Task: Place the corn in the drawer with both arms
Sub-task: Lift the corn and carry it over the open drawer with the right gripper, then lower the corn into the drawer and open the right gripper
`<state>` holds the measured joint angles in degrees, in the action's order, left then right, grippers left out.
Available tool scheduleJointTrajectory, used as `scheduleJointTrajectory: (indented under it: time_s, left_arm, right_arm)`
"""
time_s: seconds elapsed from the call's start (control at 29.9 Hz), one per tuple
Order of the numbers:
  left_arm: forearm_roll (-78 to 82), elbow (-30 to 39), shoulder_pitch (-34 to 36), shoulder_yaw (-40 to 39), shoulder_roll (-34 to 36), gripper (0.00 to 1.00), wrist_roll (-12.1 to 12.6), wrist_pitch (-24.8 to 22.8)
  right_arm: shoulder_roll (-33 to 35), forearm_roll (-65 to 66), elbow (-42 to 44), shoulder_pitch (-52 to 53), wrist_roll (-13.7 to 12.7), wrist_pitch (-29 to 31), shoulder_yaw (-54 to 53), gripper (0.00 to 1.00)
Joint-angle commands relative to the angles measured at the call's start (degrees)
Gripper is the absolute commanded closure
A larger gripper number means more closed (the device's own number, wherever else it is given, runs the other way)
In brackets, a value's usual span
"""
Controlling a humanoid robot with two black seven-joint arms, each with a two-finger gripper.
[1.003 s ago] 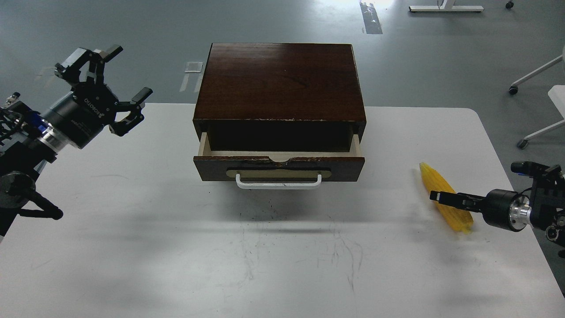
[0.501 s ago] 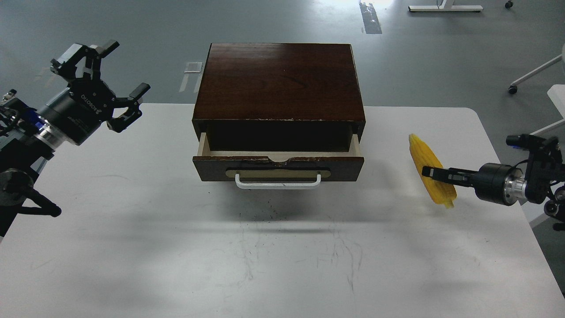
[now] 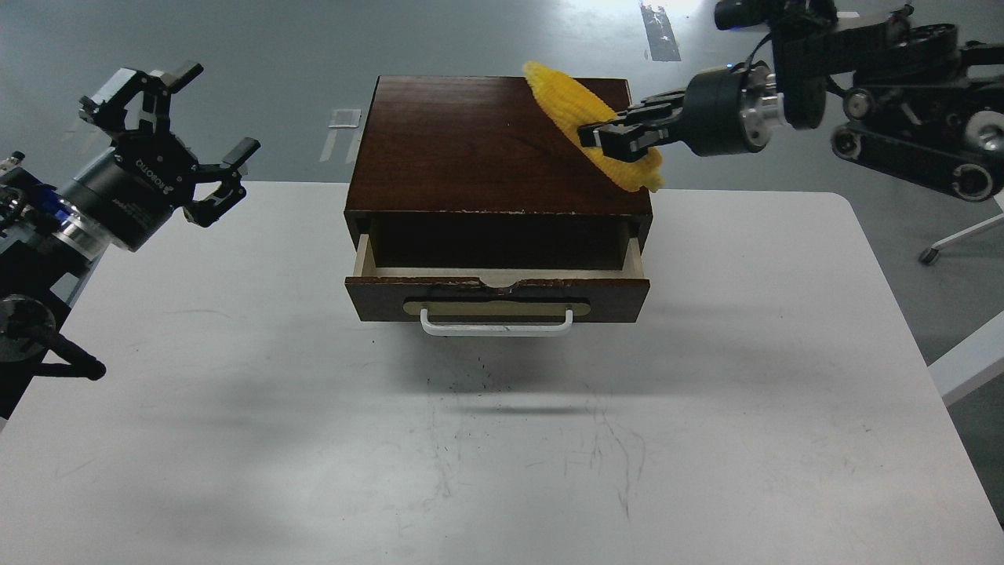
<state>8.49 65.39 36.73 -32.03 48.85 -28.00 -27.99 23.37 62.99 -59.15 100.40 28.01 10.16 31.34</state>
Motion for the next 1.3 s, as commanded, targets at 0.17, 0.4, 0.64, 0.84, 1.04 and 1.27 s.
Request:
scheduleJointTrajectory:
  time_s: [0.17, 0.4, 0.64, 0.84, 1.04, 1.27]
  left_arm:
    - [-0.05, 0.09, 0.00, -0.05, 0.98, 0.01, 0.00, -0.01]
    - [-0.05, 0.18, 0.09, -0.14, 1.86, 0.01, 0.00, -0.01]
    - [-0.14, 0.18, 0.00, -0.14, 2.13, 0.01, 0.00, -0.01]
    - [-0.14, 0.18, 0.09, -0.14, 2.22, 0.01, 0.00, -0.01]
    - [-0.14, 0.18, 0.00, -0.75, 2.22, 0.01, 0.00, -0.01]
    - [-0.14, 0.18, 0.00, -0.75, 2.22, 0.01, 0.00, -0.01]
  right_arm:
    - [-13.86, 4.68, -0.01, 4.02, -0.01, -3.47, 5.92, 0.87]
    - [-19.41, 9.95, 0.52, 4.11, -0.01, -10.94, 10.76, 0.87]
    - [-20.03, 13.83, 0.70, 4.11, -0.01, -12.88, 12.34, 0.82]
    - [-19.94, 13.04, 0.44, 3.93, -0.01, -13.06, 12.34, 0.21]
    - [-19.06, 11.72, 0.44, 4.02, -0.01, -13.15, 11.20, 0.03]
    - [-15.64, 0.21, 0.35, 4.98, -0.01, -12.80, 7.16, 0.00]
